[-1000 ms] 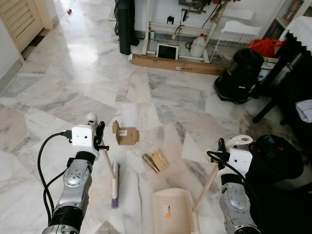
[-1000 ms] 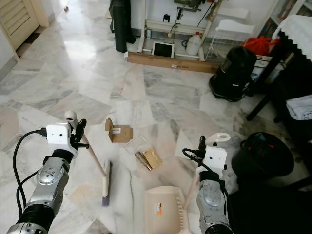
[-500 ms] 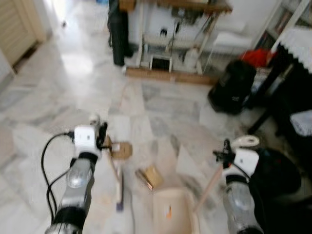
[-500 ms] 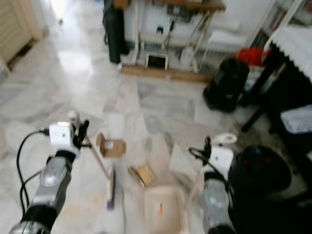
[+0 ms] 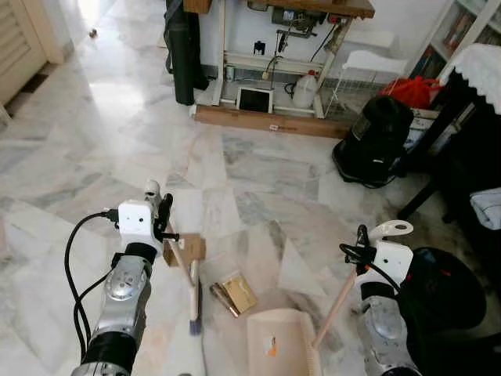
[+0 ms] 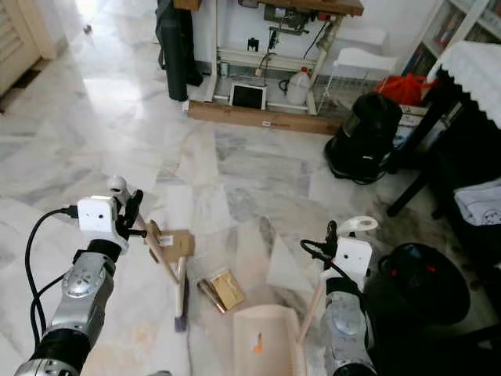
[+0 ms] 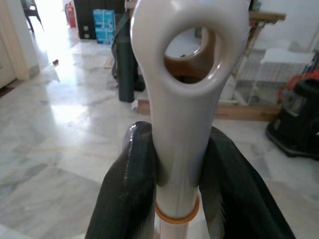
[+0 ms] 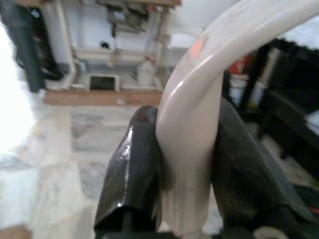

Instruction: Sweep floor

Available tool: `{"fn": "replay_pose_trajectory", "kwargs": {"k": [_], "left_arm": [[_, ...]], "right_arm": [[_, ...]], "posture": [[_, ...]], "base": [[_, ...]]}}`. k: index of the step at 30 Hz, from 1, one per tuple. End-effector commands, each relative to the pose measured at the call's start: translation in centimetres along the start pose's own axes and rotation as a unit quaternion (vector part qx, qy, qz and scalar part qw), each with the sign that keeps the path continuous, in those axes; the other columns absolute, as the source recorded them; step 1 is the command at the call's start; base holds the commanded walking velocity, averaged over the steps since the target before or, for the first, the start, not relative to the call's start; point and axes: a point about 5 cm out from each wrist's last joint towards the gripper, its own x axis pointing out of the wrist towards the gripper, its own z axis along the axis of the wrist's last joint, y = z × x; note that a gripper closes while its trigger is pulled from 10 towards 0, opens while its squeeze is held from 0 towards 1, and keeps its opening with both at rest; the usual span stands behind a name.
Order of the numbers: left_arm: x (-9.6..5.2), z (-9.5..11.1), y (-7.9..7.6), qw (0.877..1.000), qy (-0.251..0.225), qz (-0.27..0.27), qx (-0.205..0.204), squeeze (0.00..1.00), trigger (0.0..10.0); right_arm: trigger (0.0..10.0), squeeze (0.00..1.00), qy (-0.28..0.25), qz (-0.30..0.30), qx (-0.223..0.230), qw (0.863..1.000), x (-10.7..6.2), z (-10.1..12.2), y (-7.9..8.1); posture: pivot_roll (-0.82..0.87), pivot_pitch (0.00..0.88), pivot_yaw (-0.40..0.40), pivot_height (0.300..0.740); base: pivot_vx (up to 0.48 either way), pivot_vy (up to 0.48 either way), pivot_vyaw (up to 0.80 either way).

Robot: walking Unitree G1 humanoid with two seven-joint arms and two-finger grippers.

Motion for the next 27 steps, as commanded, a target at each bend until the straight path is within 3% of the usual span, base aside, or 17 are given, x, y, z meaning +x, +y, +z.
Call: {"fn": "replay_pose_trajectory", "kwargs": {"k": [1,27], "left_arm": [[0.37,0.71,-0.45,1.000,-0.017,-0.008,0.003,0.00,10.0],[0.02,0.58,-0.64,0.999,-0.009,-0.030,-0.003,0.00,10.0]], "right_arm": [[10.0,0.00,-0.009,-0.014,0.002,1.000,0.05,0.24,-0.75],[10.0,0.00,-0.002,-0.034,-0.013,0.999,-0.36,-0.20,-1.09]], "posture": [[0.14,0.119,-0.098,0.740],[0.15,0.146,-0.089,0.740]], "base": [[0.259,0.000,0.00],[0.010,0.000,0.00]]}}
